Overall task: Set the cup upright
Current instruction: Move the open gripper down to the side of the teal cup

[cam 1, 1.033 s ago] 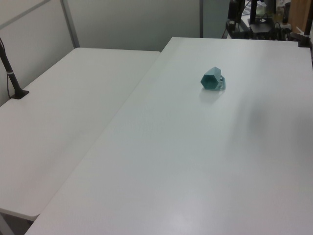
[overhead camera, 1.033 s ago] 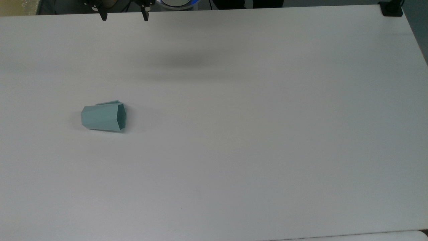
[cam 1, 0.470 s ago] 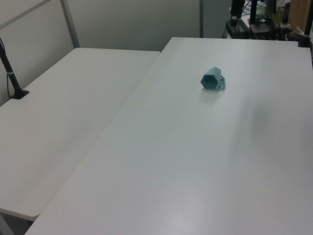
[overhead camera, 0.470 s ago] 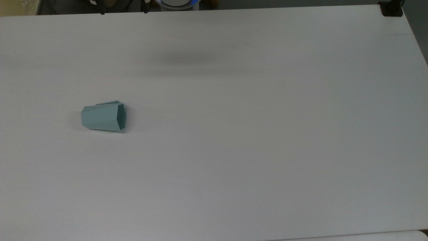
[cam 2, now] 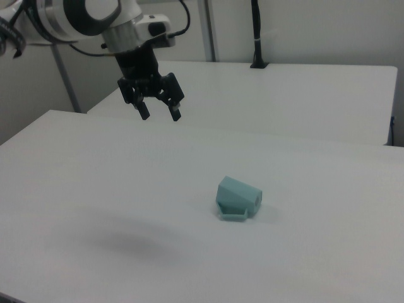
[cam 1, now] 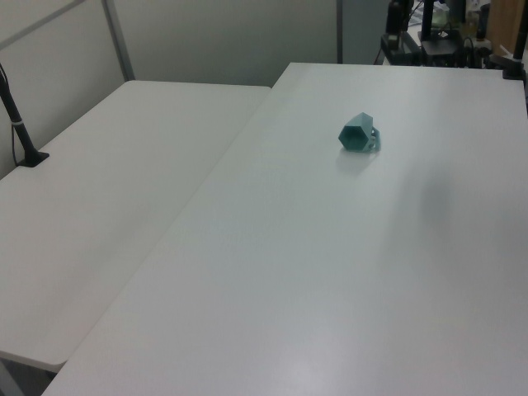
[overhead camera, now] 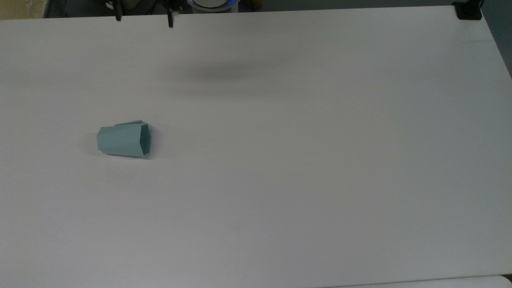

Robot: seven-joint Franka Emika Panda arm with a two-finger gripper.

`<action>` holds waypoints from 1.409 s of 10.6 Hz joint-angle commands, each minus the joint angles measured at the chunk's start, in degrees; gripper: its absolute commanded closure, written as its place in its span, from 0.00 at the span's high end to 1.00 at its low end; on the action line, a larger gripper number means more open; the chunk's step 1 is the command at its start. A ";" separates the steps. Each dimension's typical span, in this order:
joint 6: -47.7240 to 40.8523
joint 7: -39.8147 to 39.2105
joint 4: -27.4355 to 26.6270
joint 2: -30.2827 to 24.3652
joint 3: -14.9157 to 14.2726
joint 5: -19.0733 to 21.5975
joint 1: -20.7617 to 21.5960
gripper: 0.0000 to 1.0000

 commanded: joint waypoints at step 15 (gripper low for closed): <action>7.27 36.60 -3.34 29.41 3.64 -49.88 6.52 1.00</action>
